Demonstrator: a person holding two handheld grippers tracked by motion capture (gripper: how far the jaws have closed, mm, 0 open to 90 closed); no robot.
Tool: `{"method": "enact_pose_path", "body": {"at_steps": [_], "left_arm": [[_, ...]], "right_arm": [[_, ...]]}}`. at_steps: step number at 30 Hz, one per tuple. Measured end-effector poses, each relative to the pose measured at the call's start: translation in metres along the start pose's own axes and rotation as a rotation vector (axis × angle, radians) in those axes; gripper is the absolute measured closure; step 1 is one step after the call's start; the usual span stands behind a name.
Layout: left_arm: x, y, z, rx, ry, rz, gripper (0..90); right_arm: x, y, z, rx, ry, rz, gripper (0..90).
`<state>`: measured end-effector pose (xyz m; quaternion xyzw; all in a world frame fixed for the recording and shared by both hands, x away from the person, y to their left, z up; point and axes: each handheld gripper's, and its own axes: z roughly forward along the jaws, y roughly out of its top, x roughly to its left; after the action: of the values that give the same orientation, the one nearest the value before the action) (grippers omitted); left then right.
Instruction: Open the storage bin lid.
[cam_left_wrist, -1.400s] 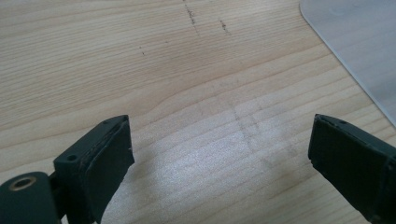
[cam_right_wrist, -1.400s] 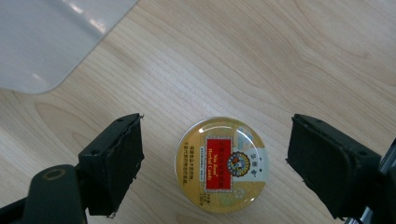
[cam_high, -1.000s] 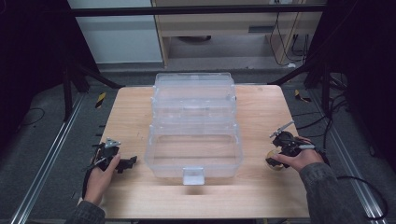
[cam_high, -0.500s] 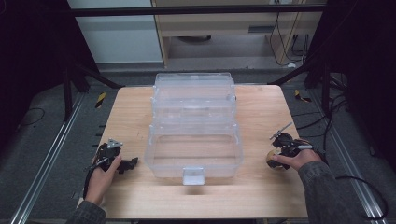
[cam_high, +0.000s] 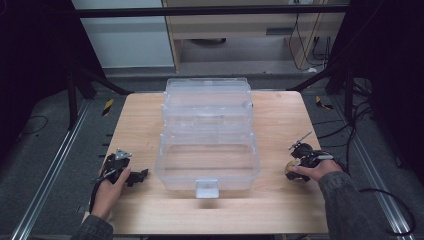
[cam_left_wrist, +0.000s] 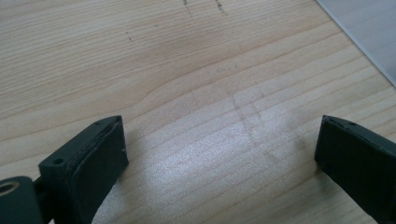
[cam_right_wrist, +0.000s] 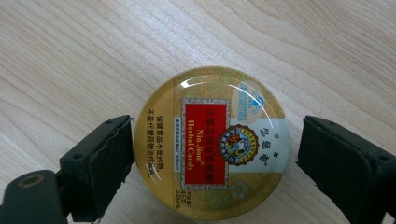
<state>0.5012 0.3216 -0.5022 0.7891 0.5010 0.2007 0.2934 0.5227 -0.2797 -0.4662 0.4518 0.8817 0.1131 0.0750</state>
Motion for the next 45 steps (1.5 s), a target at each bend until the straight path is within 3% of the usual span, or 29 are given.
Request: {"method": "enact_pose_path", "body": {"at_steps": [8,11,19,28,45], "left_arm": [[0.0,-0.001,0.0,-0.004,-0.002,0.004,0.8],[0.0,-0.001,0.0,-0.004,-0.003,0.005,0.8],[0.0,-0.001,0.0,-0.006,-0.003,0.005,0.7],[0.0,-0.001,0.0,-0.009,-0.004,0.006,0.4],[0.0,-0.002,0.001,-0.019,-0.007,0.01,0.0]], "right_arm": [[0.0,0.003,0.007,0.024,0.012,-0.001,15.6],[-0.001,0.003,0.007,0.015,0.014,0.0,20.2],[0.0,0.002,0.003,0.003,0.007,-0.011,20.8],[0.0,0.003,-0.013,-0.03,-0.003,-0.018,20.8],[0.017,0.016,-0.046,-0.094,-0.001,-0.071,20.9]]}}
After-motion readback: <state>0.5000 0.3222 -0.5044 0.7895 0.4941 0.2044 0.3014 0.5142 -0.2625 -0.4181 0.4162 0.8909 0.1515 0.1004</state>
